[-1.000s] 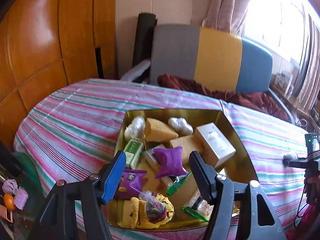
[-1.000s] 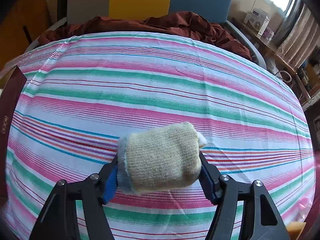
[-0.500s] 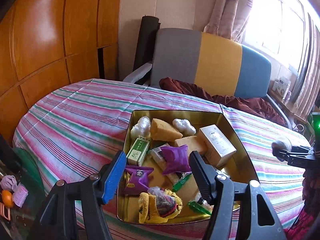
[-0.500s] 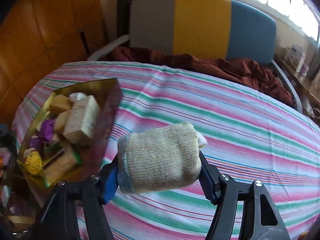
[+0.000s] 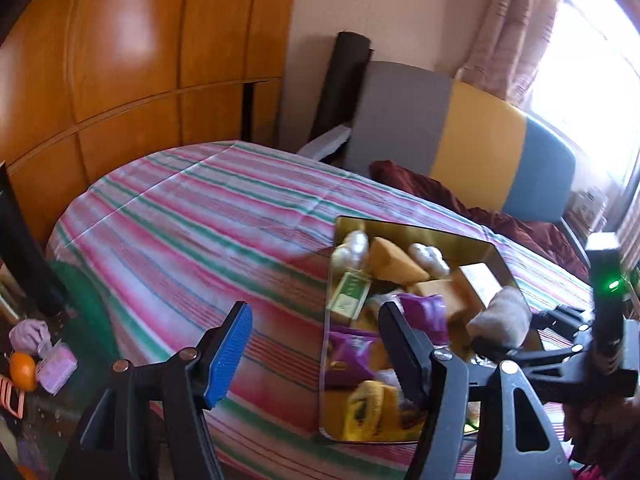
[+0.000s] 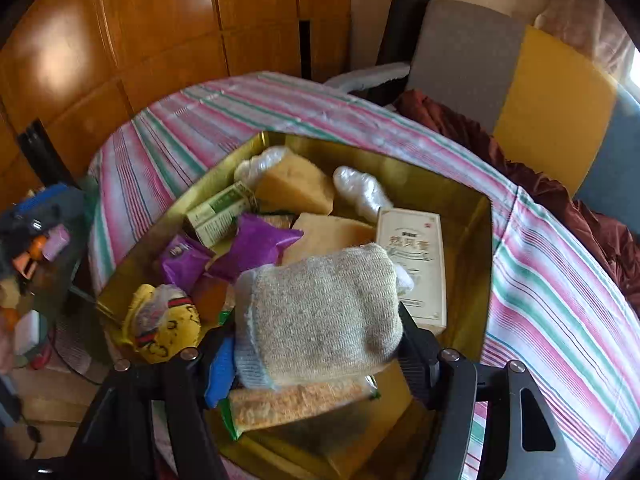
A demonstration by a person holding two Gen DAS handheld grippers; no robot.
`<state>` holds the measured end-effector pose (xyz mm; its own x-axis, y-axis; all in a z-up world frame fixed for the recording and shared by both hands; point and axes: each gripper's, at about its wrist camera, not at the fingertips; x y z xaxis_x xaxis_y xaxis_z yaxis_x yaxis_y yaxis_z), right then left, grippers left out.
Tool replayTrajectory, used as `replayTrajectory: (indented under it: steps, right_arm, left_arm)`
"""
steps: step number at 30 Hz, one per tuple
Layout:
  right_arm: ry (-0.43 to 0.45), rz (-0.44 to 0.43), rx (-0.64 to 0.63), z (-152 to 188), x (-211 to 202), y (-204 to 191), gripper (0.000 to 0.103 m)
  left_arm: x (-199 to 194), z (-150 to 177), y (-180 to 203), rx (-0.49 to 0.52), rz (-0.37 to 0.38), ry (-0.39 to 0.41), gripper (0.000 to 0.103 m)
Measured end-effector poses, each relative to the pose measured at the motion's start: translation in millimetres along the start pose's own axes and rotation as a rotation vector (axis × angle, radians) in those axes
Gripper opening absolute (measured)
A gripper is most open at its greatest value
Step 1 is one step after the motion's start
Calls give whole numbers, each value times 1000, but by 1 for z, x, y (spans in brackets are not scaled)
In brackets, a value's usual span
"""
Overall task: Organize objects
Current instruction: 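Carry the beige sock into the gold tray and open the right gripper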
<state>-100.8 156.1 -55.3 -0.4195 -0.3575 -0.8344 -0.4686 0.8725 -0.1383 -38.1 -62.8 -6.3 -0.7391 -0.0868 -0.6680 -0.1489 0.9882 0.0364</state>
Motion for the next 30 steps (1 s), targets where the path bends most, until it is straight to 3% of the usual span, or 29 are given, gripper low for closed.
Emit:
replayTrajectory:
  steps: [2,5,13,22,27,30]
  right_arm:
    - [0,54,-50,-2,9,-9,74]
    - [-10,16,-32,-6,15,-12,72]
    - [25,-11,48,1,7,-5,88]
    - [173,34,149,16,-30,-7,97]
    - [254,119,235,38,-54,-3,101]
    - [289,150,285,55,-67,-1,101]
  left_arm:
    - [4,1,-4,-9,0,-10,66]
    - [7,4,-5,-5,7,-23,66]
    - [13,7,-2,1,3,-33,66]
    - [-1,9,17,38,-53,1,66]
    - [-17,15,39,96,-37,28,67]
    - [-30,19,50,106,-21,58,73]
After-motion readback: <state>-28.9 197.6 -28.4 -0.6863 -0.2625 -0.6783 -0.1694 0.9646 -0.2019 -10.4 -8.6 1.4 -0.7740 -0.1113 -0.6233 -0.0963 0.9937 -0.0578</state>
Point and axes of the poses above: each gripper's, at about its wrist camera, not at the fingertips, and x roughly the way its jaws point, y to its right, z to its underside, and after that the axes turned 9 degrees about -z, right-handed
